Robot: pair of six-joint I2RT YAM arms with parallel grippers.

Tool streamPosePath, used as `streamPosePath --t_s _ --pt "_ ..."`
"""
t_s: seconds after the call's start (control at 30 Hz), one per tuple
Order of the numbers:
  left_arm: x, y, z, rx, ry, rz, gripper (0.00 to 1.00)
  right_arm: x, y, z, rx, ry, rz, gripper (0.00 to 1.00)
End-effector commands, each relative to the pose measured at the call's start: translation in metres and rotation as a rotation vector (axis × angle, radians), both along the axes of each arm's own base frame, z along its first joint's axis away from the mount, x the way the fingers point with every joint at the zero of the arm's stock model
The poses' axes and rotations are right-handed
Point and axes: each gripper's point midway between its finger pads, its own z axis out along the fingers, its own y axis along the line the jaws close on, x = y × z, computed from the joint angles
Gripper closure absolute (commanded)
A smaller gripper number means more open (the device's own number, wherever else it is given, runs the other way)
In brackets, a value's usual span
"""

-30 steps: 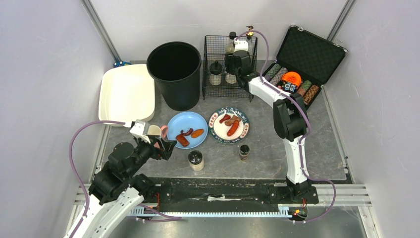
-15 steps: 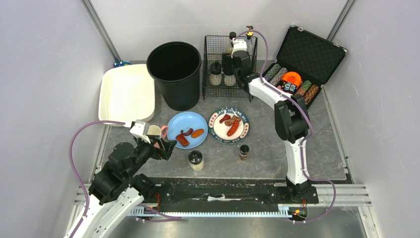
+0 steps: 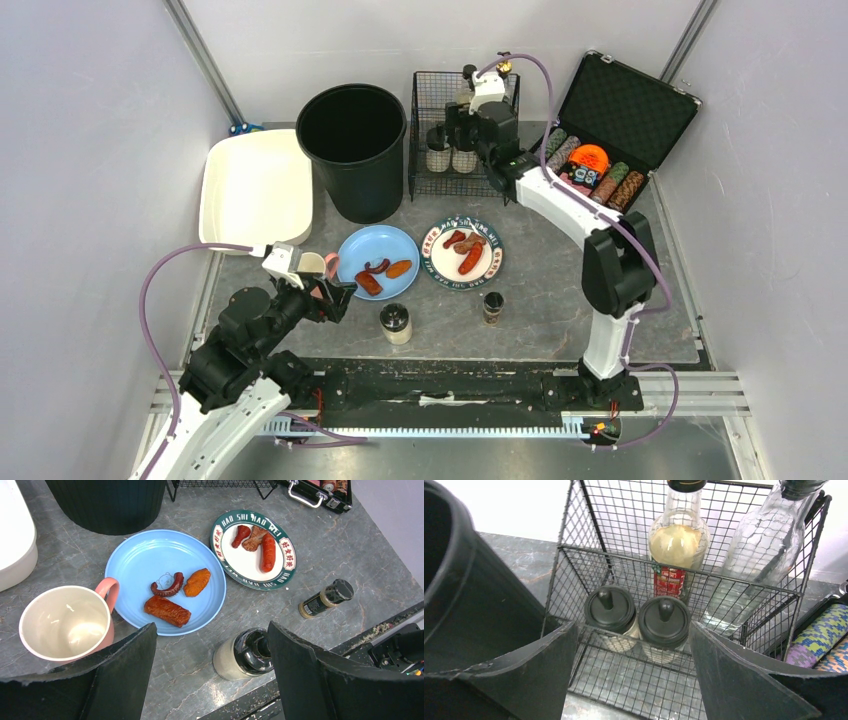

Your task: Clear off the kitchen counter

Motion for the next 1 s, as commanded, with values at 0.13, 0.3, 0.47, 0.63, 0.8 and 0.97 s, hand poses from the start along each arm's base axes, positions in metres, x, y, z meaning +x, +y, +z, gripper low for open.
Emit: streamPosePath --t_s 0.13,0.3,0.47,0.63,0.8,0.97 --pt "0.002 0.001 0.008 0.016 -0.053 -0.009 0.13 -0.065 0.021 0.037 0.046 -0.062 0.191 0.17" --pt "0.002 0.003 0.008 0.015 -0.059 0.001 0.13 -0.108 0.027 0.019 0.041 -0.050 0.303 0.08" --pt "0.002 0.005 0.010 0.012 -0.066 0.013 0.13 -0.151 0.036 0.001 0.013 -0.026 0.422 0.03" --pt "0.003 0.008 0.010 0.010 -0.071 0.026 0.13 -0.198 0.042 -0.018 0.001 -0.015 0.520 0.02" --pt "0.002 0.007 0.010 0.006 -0.069 0.022 0.13 -0.235 0.049 -0.027 0.005 -0.003 0.601 0.02" --pt "0.002 0.006 0.010 0.006 -0.068 0.017 0.13 -0.273 0.066 -0.027 0.015 -0.003 0.731 0.02"
